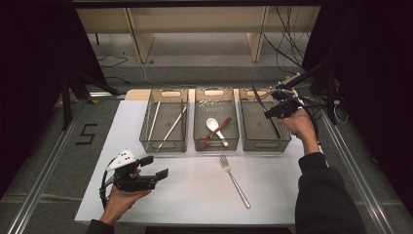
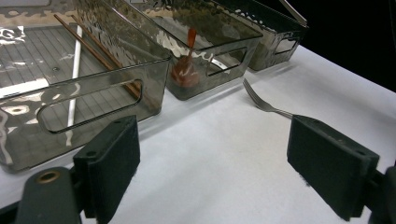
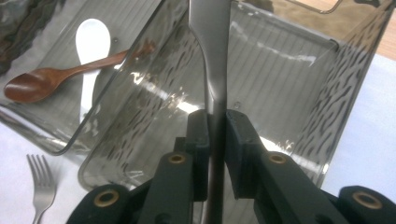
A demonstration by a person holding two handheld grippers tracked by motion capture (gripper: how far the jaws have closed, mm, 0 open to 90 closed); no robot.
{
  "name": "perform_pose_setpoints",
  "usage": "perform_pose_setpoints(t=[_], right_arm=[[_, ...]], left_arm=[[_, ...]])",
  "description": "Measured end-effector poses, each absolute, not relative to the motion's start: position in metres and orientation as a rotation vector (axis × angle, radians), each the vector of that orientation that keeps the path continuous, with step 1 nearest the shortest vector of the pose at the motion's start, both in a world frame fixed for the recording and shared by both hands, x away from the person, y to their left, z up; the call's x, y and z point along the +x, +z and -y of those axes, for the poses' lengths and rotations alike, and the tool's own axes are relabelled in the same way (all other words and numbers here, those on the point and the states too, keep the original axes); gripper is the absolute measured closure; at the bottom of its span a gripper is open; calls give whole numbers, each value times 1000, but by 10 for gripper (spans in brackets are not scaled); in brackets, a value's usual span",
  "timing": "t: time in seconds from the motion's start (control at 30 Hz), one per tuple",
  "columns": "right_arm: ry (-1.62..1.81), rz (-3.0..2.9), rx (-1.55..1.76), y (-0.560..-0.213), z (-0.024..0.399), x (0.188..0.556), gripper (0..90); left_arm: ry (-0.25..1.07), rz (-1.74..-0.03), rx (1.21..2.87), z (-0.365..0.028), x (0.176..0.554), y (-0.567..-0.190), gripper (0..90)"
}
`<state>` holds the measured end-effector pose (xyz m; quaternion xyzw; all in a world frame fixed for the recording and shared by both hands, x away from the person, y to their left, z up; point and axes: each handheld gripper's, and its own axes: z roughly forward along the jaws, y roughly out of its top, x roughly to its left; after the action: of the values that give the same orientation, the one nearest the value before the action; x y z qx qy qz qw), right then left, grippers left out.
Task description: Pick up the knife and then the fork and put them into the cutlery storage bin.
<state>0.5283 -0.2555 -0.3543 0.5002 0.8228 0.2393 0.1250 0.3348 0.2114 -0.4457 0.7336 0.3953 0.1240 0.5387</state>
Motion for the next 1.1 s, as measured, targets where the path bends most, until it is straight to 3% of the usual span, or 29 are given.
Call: perform_pose_setpoints(t=[0.83,0.9,1.0,1.1], right_arm=[[591,-2358,1484,-387,264,533,799],[582,-2354,1498,-389,264,533,785],[633,-2335,1529,-386,265,533,673],[679,-2330,1513,-380,263,530,617]], left_arm=[[291,-938,1751,-211,335,-446,168],[289,-939,1750,-211,335,-446,168],[289,-940,1746,-211,335,-446,168],[288,-940,1749,-211,335,-446,168]])
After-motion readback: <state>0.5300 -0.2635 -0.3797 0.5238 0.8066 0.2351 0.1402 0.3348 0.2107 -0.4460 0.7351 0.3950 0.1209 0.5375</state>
